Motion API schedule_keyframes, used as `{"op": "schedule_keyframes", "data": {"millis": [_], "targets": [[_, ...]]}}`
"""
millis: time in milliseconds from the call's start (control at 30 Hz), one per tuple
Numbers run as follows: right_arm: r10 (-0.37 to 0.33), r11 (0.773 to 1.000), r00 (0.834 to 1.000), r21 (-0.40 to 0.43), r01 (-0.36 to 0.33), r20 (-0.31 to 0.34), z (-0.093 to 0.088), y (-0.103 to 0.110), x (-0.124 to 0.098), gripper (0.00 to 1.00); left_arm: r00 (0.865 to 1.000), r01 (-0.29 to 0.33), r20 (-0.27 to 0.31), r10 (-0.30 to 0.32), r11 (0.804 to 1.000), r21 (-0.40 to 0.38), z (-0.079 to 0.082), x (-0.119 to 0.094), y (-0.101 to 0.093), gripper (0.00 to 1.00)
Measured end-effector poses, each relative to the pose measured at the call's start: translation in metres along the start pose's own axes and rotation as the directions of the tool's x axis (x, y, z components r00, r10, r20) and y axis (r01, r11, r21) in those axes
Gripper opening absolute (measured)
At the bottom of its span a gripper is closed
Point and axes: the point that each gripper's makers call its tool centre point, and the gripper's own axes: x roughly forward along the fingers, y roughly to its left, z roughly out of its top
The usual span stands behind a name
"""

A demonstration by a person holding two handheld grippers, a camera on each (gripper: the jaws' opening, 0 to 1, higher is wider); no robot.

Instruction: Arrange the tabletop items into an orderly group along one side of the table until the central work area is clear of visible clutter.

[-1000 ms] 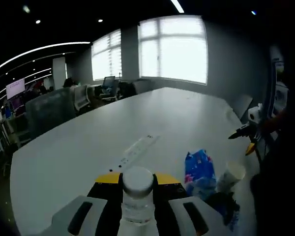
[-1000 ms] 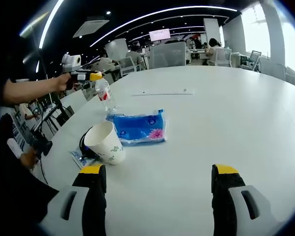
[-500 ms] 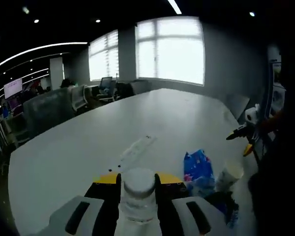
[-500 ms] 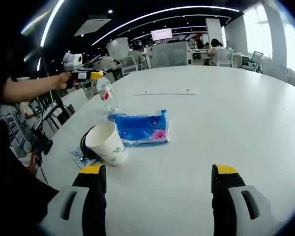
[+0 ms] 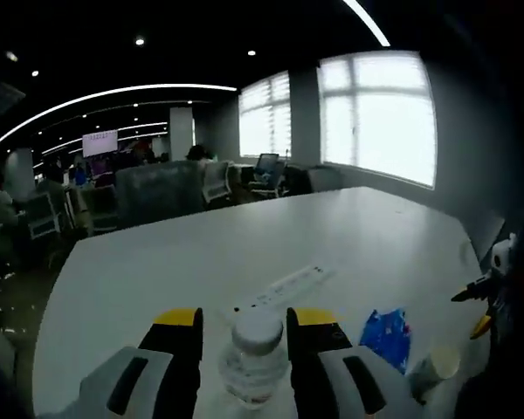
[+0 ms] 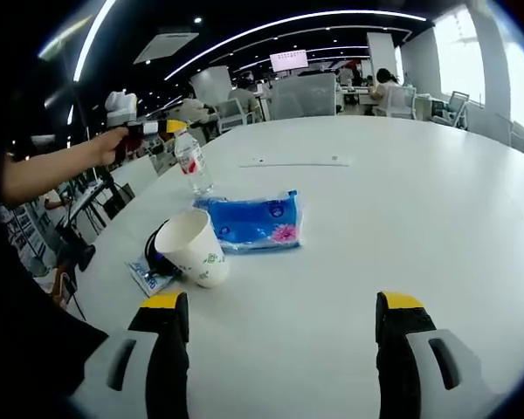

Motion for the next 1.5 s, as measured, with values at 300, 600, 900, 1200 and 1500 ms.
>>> {"op": "schedule_keyframes", "data": {"millis": [300,600,900,1200,1500], "targets": [[-0.003,1.000,1.000,0.010,0.003,0.008,-0.002,0.000,-0.002,0.84,0.991,-0.128,0.026,0.129,0.992,-0.017,-0.006,0.007,-0.006,0.32],[-0.004,1.000,0.999,0.007,0.004,0.032,0.005,0.001,-0.003,0.84,0.983,-0.184,0.016,0.185,0.982,-0.047,-0.014,0.011,0.005,0.22],[-0.009,1.000,1.000,0.011,0.009,0.027,0.003,-0.001,-0.002,0.84,0.992,-0.123,-0.028,0.122,0.992,-0.031,-0.014,0.012,0.003,0.20],[-0.007,1.000,1.000,0.005,0.007,0.029,0.006,-0.001,0.000,0.84,0.997,-0.008,-0.074,0.009,1.000,0.015,-0.014,0.009,0.001,0.20],[-0.007,1.000,0.999,0.001,0.007,0.034,0.008,-0.001,-0.001,0.84,0.989,0.110,-0.107,-0.106,0.993,0.036,-0.023,-0.007,0.010,0.20]]}}
